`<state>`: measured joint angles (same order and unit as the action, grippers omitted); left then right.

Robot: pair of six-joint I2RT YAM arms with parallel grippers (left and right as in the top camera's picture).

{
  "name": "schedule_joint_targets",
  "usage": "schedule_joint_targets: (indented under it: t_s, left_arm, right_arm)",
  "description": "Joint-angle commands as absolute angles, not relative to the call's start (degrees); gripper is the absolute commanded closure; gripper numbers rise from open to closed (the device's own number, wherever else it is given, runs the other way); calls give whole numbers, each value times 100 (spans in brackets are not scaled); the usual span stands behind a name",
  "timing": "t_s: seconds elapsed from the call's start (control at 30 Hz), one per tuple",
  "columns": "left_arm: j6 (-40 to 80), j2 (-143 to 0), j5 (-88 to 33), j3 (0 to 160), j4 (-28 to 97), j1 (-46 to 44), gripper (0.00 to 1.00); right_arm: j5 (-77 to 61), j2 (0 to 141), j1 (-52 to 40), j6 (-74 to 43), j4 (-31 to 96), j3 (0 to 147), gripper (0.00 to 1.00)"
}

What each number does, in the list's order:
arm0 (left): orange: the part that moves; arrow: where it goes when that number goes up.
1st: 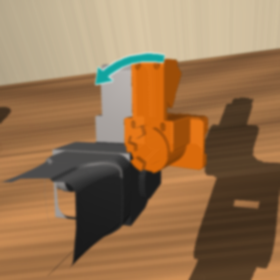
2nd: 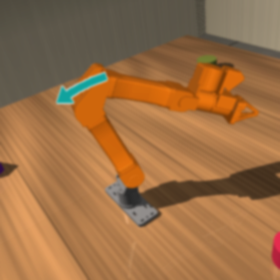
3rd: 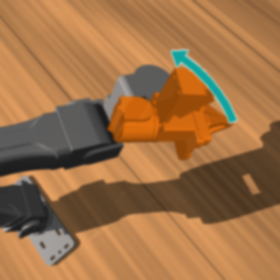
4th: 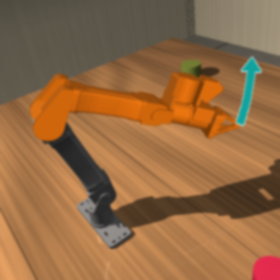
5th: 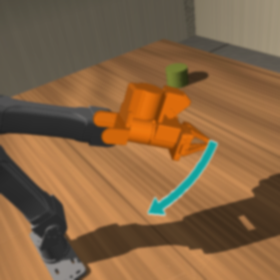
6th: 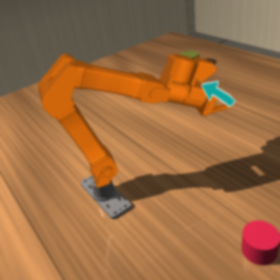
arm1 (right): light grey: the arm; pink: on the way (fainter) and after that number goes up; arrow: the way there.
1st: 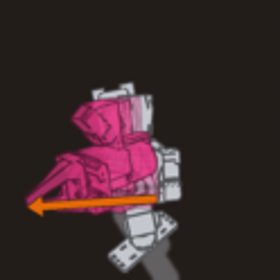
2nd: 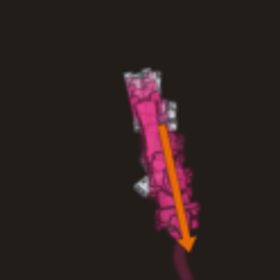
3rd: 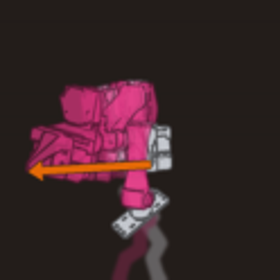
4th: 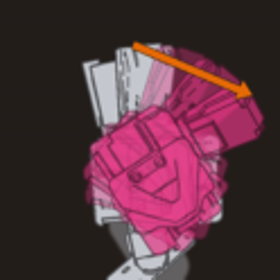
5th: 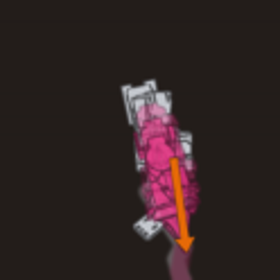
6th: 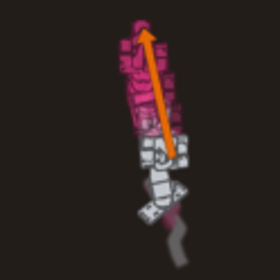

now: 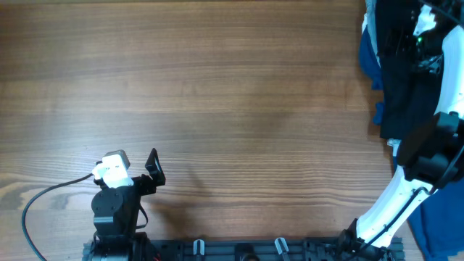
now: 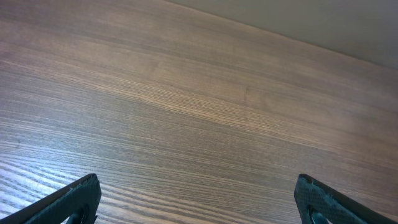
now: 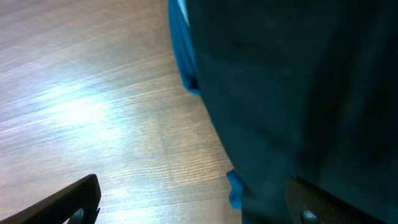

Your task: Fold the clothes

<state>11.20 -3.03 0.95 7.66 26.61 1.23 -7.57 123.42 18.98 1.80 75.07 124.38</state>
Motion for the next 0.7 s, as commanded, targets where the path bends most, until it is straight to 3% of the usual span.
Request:
schedule_joint_targets:
  t_s: [0.0, 0.47, 0.67]
  left_arm:
    - [1092, -252, 45, 773, 2685, 123, 0]
    - [1092, -252, 47, 773, 2685, 123, 0]
    - [1090, -252, 47, 773, 2683, 123, 0]
  right_arm:
    - [-307, 12049, 1658, 294, 7728, 12884, 7]
    - [56, 10538, 1332, 93, 8086, 12746, 17]
    - [27, 9970, 1164, 3, 7439, 11404, 17]
